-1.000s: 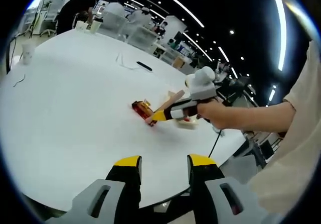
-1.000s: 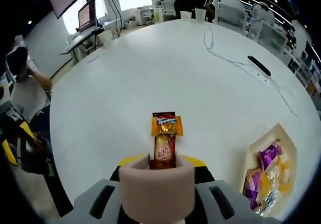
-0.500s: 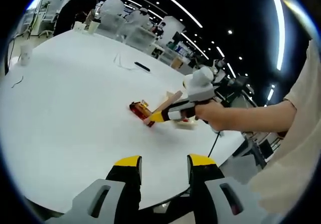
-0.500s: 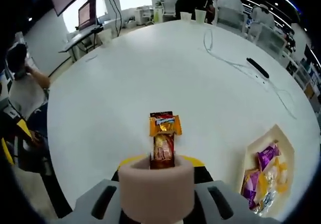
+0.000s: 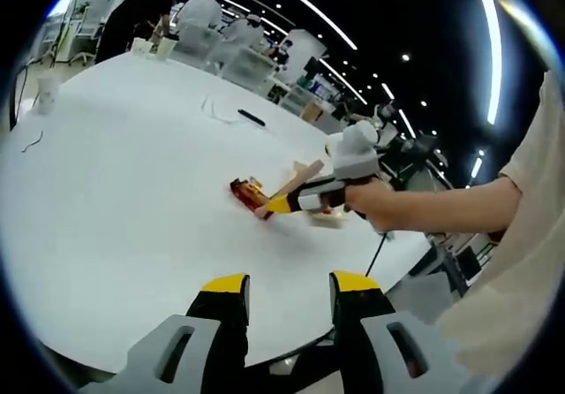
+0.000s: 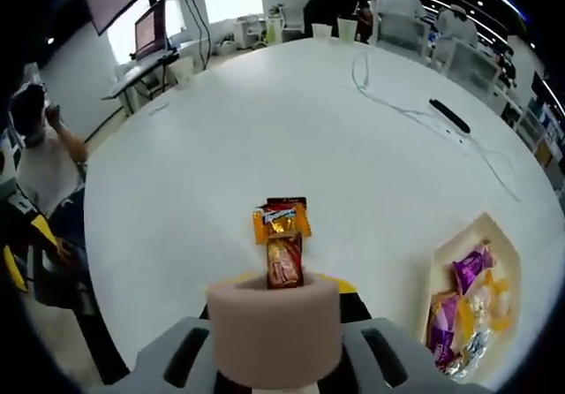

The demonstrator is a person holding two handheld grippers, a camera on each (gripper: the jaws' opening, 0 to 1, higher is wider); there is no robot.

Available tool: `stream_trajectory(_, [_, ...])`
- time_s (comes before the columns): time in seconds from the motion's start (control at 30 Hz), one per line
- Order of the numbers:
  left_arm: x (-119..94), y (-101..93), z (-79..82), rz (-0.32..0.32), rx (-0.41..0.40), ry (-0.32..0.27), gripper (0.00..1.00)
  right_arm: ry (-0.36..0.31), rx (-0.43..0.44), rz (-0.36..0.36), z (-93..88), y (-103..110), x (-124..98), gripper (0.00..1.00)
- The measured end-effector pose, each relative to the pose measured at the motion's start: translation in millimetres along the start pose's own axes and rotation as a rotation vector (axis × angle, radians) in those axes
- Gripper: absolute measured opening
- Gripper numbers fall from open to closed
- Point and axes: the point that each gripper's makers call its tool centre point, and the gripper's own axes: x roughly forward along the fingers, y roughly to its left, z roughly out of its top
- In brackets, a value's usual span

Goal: Place the target food into the container with the food tongs after gripping and lifting it, then release it inside without dropping or visibly crushing the food.

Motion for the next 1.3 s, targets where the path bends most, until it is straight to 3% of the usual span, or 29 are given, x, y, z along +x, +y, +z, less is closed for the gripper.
stream_trajectory(0.67, [2,-6.2,3.6,-0.015,0.036,0.006,0.36,-0.028,-0.009,0.012,7.2,-8,-21,0.19])
stream_trajectory(1.3, [-1,-12.1,11.0,-0.035,0.058,-0.013,0.36,-0.034,-0.002,0.059,15.2,2,-44,0.19])
